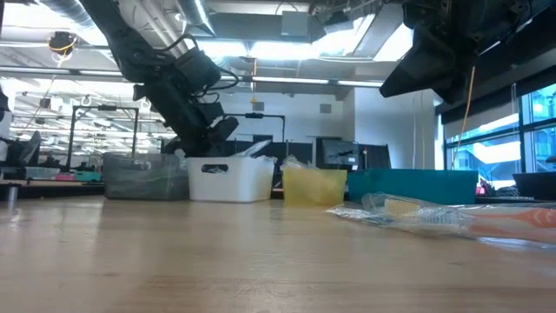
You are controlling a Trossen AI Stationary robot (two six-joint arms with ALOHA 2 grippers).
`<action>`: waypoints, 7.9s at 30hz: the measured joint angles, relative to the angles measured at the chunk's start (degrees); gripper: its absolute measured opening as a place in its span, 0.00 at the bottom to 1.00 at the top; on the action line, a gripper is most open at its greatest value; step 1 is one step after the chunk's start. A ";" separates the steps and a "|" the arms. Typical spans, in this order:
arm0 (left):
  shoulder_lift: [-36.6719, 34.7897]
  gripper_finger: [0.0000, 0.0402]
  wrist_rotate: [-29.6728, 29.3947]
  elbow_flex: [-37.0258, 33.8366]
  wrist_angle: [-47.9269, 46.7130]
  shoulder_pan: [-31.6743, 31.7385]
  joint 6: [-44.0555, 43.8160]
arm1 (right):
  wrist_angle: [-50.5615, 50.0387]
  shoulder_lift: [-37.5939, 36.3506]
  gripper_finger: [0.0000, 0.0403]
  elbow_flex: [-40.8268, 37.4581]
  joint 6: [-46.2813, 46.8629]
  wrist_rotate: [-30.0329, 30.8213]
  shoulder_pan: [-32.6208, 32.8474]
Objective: Pick & Place Toothbrushes
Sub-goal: Put the blue toothbrush into the white bin, then adjust the white bin, then put the orange toothbrush into the yellow bin
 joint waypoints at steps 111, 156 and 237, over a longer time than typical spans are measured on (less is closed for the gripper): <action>-1.07 0.01 5.22 1.70 -0.10 -9.08 28.70 | 0.79 0.00 0.07 0.00 -0.17 -0.20 -0.01; -16.08 0.01 7.64 -4.44 -2.93 -21.78 17.23 | 1.51 0.02 0.01 8.06 -7.62 -2.20 -0.02; -17.29 0.01 3.41 -9.44 -9.23 -34.93 4.71 | -30.47 32.28 0.24 20.39 43.22 -27.63 -2.27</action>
